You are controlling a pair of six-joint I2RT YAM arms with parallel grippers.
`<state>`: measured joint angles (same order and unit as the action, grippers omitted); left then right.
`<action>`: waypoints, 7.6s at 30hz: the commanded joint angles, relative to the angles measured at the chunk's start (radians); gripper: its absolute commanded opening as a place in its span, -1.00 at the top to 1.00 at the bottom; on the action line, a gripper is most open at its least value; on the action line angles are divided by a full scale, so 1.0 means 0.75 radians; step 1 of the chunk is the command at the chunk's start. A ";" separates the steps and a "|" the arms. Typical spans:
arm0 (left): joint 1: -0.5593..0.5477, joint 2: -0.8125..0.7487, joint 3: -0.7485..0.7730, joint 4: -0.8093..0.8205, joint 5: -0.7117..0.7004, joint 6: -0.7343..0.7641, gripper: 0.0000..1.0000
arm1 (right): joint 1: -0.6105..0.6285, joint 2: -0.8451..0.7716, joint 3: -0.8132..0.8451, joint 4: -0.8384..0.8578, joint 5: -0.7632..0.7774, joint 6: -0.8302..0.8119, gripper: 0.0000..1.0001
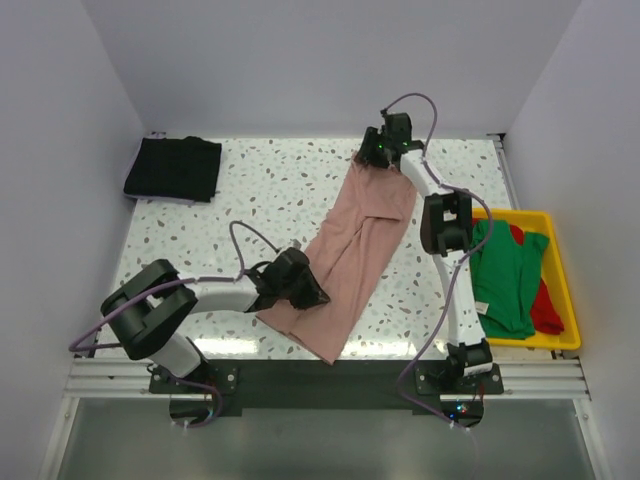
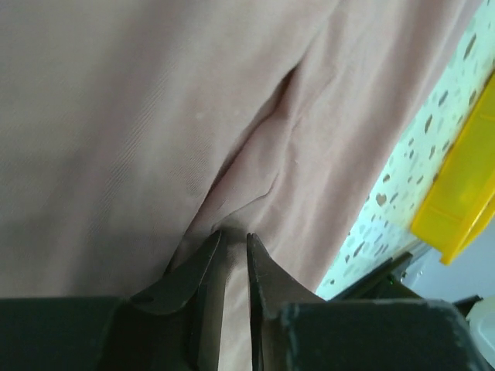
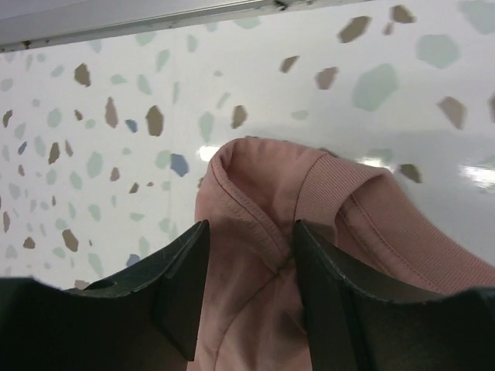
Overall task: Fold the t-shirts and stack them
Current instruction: Fold the tshirt
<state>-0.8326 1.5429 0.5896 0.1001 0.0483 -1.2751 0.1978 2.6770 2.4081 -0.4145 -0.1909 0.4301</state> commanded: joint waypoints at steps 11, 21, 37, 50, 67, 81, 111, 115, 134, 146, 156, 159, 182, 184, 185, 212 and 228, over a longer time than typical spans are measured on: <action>0.004 -0.190 0.371 -0.317 -0.217 0.470 0.19 | 0.068 -0.260 0.037 0.052 0.058 -0.119 -0.49; 0.006 -0.202 0.349 -0.592 -0.398 0.639 0.45 | 0.088 -0.695 -0.581 -0.094 0.326 -0.021 -0.39; -0.005 -0.198 0.014 -0.551 -0.429 0.412 0.77 | 0.127 -0.481 -0.605 -0.210 0.461 -0.033 -0.19; -0.072 -0.147 -0.091 -0.293 -0.116 0.181 0.82 | 0.125 -0.062 -0.129 -0.302 0.455 -0.142 -0.20; -0.066 -0.181 0.185 -0.416 -0.218 0.376 0.37 | 0.113 -0.113 0.056 -0.045 0.265 -0.222 -0.57; -0.066 -0.104 0.384 -0.326 0.054 0.741 0.47 | 0.137 -1.117 -0.900 -0.123 0.259 0.007 -0.23; 0.079 -0.294 0.051 -0.381 0.028 0.651 0.19 | 1.043 -1.866 -2.245 -0.067 0.482 0.459 0.06; 0.089 -0.333 -0.043 -0.324 0.123 0.657 0.17 | 1.084 -1.794 -2.239 -0.047 0.496 0.478 0.06; 0.061 -0.223 -0.144 -0.211 0.294 0.704 0.03 | 1.125 -1.739 -2.217 -0.061 0.510 0.476 0.60; 0.038 -0.178 -0.134 -0.201 0.306 0.692 0.43 | 1.125 -1.800 -2.168 -0.131 0.437 0.449 0.84; 0.038 -0.225 -0.156 -0.185 0.322 0.655 0.92 | 1.152 -1.733 -2.202 -0.053 0.384 0.470 0.84; 0.038 -0.271 -0.162 -0.205 0.304 0.641 1.00 | 1.158 -1.722 -2.219 -0.018 0.367 0.478 0.81; 0.038 -0.640 -0.373 -0.344 0.212 0.477 1.00 | 1.164 -2.207 -2.466 -0.355 0.537 0.817 -0.05; 0.038 -0.658 -0.377 -0.352 0.202 0.473 1.00 | 1.164 -2.279 -2.509 -0.364 0.512 0.860 -0.04; 0.038 -0.660 -0.379 -0.350 0.204 0.473 1.00 | 1.164 -2.299 -2.550 -0.362 0.498 0.893 -0.04; 0.036 -0.650 -0.375 -0.356 0.234 0.471 1.00 | 1.164 -2.289 -2.767 -0.055 0.371 1.071 0.33; 0.018 -0.699 -0.130 -0.532 0.242 0.483 1.00 | 1.162 -2.418 -2.466 -0.445 0.443 0.867 0.96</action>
<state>-0.8150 1.0107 0.4171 -0.2729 0.2310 -0.9165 1.0668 0.8272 0.4911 -0.6788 0.0944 1.1427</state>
